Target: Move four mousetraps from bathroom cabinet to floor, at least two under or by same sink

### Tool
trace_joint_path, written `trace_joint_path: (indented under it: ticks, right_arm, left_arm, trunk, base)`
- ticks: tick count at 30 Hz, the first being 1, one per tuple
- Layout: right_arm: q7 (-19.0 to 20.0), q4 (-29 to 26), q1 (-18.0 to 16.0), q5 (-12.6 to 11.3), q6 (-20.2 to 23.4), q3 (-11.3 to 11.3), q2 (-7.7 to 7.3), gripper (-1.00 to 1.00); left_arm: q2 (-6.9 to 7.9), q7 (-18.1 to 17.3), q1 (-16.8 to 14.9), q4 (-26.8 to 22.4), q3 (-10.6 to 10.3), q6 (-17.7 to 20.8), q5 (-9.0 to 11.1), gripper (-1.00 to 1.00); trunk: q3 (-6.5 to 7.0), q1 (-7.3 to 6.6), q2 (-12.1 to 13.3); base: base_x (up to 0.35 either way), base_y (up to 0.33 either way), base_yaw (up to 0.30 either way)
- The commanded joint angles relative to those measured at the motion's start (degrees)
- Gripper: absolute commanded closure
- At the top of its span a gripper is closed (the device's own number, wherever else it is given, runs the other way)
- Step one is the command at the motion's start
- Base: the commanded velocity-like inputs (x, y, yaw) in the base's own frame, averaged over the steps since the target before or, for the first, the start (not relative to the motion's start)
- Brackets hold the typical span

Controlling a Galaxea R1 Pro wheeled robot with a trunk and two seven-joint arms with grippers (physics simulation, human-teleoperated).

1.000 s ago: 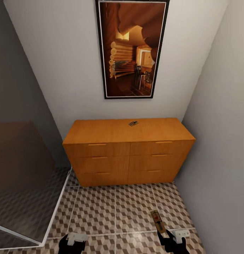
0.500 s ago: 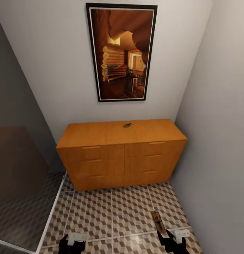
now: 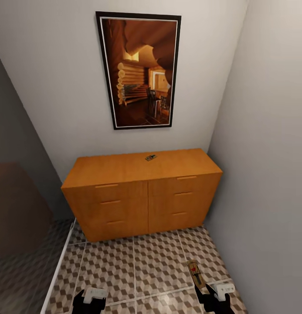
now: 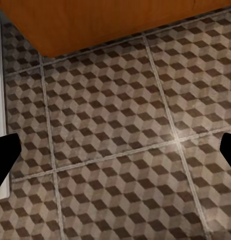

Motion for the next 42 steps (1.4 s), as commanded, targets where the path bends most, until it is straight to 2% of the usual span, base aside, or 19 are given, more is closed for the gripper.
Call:
trace_joint_path:
  ticks: [1, 17, 20, 23, 30, 35, 42]
  right_arm:
    - [0.5, 0.1, -0.1, -0.8, 0.0, 0.2, -0.02, 1.0]
    - [0.6, 0.1, -0.1, -0.8, 0.0, 0.2, -0.21, 1.0]
    - [0.7, -0.1, 0.9, -0.5, -0.5, 0.2, 0.77, 1.0]
    - [0.7, -0.1, 1.9, -0.5, -0.5, 0.3, 0.89, 1.0]
    - [0.7, -0.1, 2.8, -0.5, -0.4, 0.3, 1.05, 1.0]
    - [0.7, -0.1, 2.8, -0.5, -0.4, 0.3, 1.04, 1.0]
    - [0.7, -0.1, 2.9, -0.5, -0.4, 0.3, 1.04, 1.0]
  left_arm:
    - [-0.05, 0.1, -0.1, 0.2, -0.5, -0.4, 0.4, -1.0]
    - [-0.05, 0.1, -0.1, 0.2, -0.5, -0.4, 0.4, -1.0]
    - [0.8, 0.2, 0.9, 1.1, 0.6, -1.4, 1.0, -1.0]
    - [0.78, 0.2, 1.8, 1.1, 1.4, -1.9, 1.0, -1.0]
    - [1.4, 0.2, 4.1, 0.2, 1.0, -1.6, 1.0, -1.0]
    - [1.32, 0.4, 5.8, 0.0, 1.0, -1.4, 1.0, -1.0]
    - [0.3, 0.6, 8.0, -0.8, 1.2, 0.1, 0.8, -1.0]
  trunk:
    - [-0.03, 0.04, -0.1]
    - [0.73, 0.04, -0.1]
    - [0.73, 0.04, -0.1]
    - [0.73, 0.04, -0.1]
    - [0.73, 0.04, -0.1]
    - [0.73, 0.04, -0.1]
    - [0.73, 0.04, -0.1]
  base:
    - [0.0, 0.0, -0.124]
    - [0.0, 0.0, -0.067]
    - [0.0, 0.0, 0.0]
    - [0.0, 0.0, 0.0]
    - [0.0, 0.0, 0.0]
    - [0.0, 0.0, 0.0]
    - [0.0, 0.0, 0.0]
